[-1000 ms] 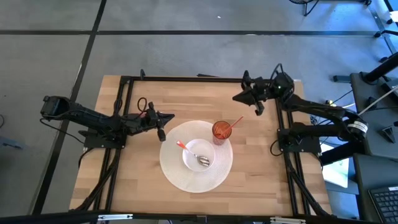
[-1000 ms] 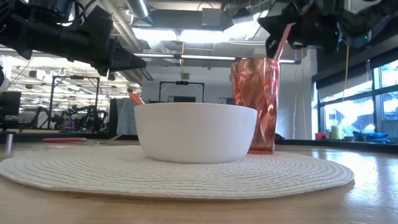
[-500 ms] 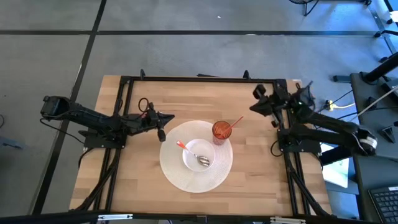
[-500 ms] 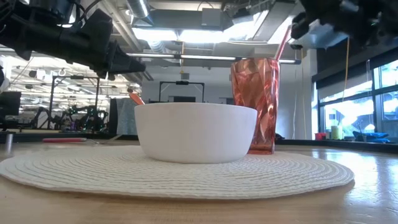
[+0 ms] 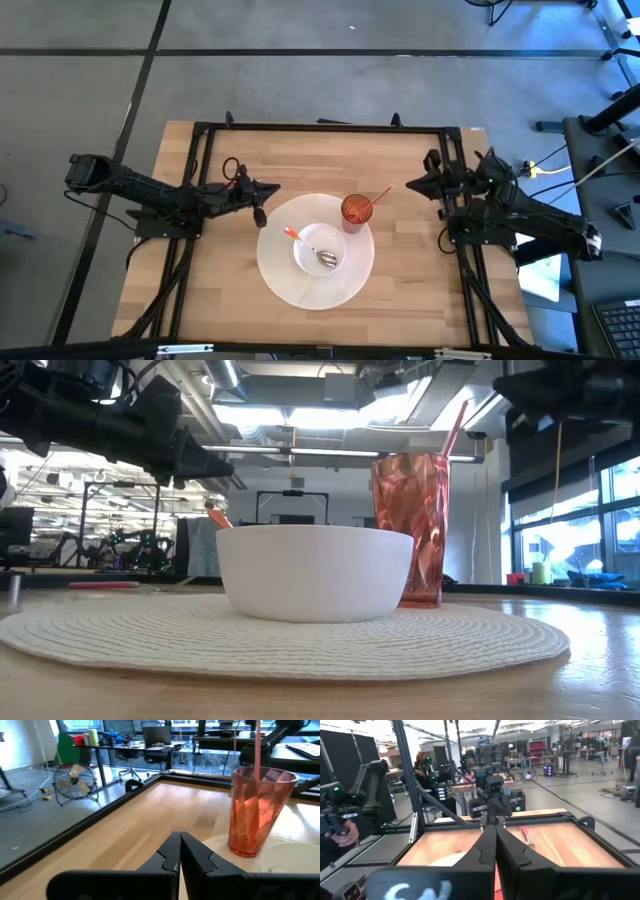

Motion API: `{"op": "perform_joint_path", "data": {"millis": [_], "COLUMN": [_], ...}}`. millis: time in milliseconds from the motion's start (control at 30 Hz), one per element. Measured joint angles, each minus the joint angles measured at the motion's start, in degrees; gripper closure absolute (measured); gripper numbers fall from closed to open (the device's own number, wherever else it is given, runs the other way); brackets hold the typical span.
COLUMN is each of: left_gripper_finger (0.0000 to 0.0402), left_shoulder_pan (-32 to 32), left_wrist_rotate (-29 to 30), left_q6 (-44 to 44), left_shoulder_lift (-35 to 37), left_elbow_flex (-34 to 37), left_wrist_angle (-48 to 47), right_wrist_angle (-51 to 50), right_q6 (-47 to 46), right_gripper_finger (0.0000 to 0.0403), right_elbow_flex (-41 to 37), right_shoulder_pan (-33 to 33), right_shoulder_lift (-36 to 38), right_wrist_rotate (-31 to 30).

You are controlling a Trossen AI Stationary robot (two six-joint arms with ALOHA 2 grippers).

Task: Pick & Place Utensil
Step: Put the pink fork into the white bowl

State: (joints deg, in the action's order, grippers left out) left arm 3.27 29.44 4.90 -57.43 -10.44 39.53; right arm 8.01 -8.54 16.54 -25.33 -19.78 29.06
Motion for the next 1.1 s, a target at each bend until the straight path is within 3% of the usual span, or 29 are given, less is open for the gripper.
{"op": "perform_joint_path", "data": {"millis": [300, 467, 600, 733, 933, 1100], "left_gripper_finger": [0.0399, 0.04, 0.04, 0.0399, 0.0399, 0.039], "left_shoulder_pan": [-0.02, -0.55, -3.58, -8.94, -19.91, -25.26], "left_wrist_rotate": [5.92, 9.33, 7.35, 3.99, -4.57, -11.3], "left_q6": [-0.09, 0.99, 2.38, 4.52, 13.82, 7.29], "left_shoulder_lift": [0.0, 0.0, 0.03, 0.46, -0.73, -2.81], "left_elbow_flex": [0.0, 0.0, -1.19, -9.11, -28.44, -36.62], "left_wrist_angle": [-1.16, -2.67, -6.0, -22.94, -67.78, -88.44], "right_wrist_angle": [14.53, 14.53, 14.5, 14.53, 14.84, 14.76], "right_q6": [-3.16, 0.53, 3.14, 4.36, 4.55, 5.12], "right_gripper_finger": [0.04, 0.04, 0.0395, 0.0387, 0.0391, 0.0395], "right_elbow_flex": [-12.62, -14.07, -14.7, -14.74, -14.74, -14.74], "right_shoulder_pan": [0.17, 0.14, 0.14, 0.14, 0.14, 0.14], "right_shoulder_lift": [0.14, 0.17, 0.06, 0.06, 0.06, 0.06], "right_wrist_rotate": [0.48, 0.42, 0.14, -2.88, -4.03, -4.04]}}
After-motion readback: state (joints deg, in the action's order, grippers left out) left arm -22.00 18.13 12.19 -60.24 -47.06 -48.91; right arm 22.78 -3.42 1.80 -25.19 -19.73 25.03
